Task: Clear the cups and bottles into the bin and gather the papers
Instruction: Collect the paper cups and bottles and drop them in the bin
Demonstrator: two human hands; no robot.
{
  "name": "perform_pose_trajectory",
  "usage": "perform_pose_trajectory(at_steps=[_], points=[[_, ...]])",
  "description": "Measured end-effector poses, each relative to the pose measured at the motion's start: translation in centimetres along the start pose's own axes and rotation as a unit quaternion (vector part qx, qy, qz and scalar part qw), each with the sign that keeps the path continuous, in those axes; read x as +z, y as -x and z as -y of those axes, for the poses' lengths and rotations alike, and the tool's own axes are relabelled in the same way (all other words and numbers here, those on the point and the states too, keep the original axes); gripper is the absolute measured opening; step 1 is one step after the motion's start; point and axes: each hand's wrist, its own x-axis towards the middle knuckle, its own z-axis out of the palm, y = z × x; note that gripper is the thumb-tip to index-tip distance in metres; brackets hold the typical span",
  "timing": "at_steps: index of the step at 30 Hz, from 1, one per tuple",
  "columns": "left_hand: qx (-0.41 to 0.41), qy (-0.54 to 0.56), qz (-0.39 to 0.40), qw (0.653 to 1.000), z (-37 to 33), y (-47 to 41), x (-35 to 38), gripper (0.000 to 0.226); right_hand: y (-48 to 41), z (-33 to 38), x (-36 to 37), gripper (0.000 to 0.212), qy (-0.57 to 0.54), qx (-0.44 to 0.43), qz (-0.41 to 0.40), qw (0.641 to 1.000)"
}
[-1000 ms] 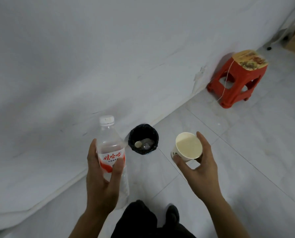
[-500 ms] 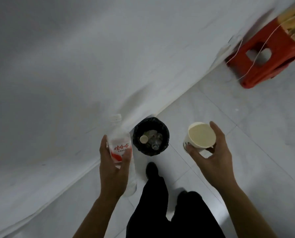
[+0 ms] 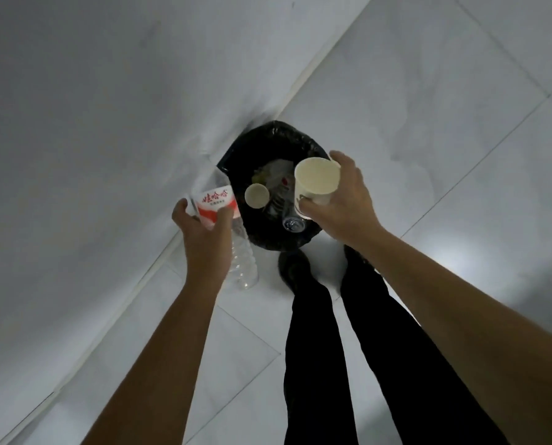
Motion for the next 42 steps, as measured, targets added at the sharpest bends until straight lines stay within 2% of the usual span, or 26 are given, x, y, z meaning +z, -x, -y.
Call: perform_pose_trajectory(at_steps=[7,12,15,18,20,22,27,28,29,32,35,39,42], points=[[0.107,-0.108,-0.047,0.987,5.4,-3.2,-0.6,0.073,-10.3,-4.1,13.5,0.086,0.127,-0.110,0.133,0.977],[0.143,-0.150,-0.056,0.977,8.0,-5.1,-1.7,0.077,-13.3,-5.5,18.2,0.112,0.256,-0.117,0.202,0.938],[0.143,-0.161,-0.048,0.975,8.2,-5.6,-0.9,0.078,-12.6,-6.0,16.3,0.096,0.232,-0.138,0.159,0.950],[0.149,-0.211,-0.010,0.966,7.8,-6.9,1.2,0.076,-11.3,-7.1,12.3,0.071,0.246,-0.206,0.027,0.947],[0.185,-0.303,0.032,0.934,7.5,-8.6,2.7,0.074,-10.5,-8.3,9.5,0.066,0.265,-0.228,-0.044,0.936],[0.249,-0.408,0.062,0.876,6.9,-10.6,4.5,0.072,-10.3,-9.9,7.1,0.070,0.287,-0.206,-0.051,0.934],[0.408,-0.615,0.059,0.673,4.5,-15.6,9.8,0.062,-10.6,-13.6,4.1,0.080,0.269,-0.103,0.085,0.954],[0.422,-0.627,0.060,0.652,4.2,-16.2,10.6,0.064,-10.5,-13.9,4.0,0.080,0.259,-0.092,0.094,0.957],[0.429,-0.626,0.060,0.649,3.9,-16.4,11.2,0.065,-10.4,-14.2,3.9,0.080,0.250,-0.085,0.096,0.960],[0.428,-0.574,0.016,0.697,3.1,-15.0,11.4,0.060,-9.2,-14.2,3.8,0.076,0.218,-0.065,0.102,0.968],[0.404,-0.474,0.007,0.782,2.9,-11.2,9.5,0.055,-6.7,-13.1,2.4,0.068,0.197,-0.057,0.106,0.973],[0.292,-0.309,0.025,0.905,2.6,-3.5,4.9,0.053,-0.9,-9.4,-2.1,0.058,0.186,-0.057,0.082,0.977],[0.222,-0.246,0.029,0.943,0.4,4.4,0.7,0.054,4.7,-5.0,-7.4,0.056,0.180,-0.055,0.053,0.981]])
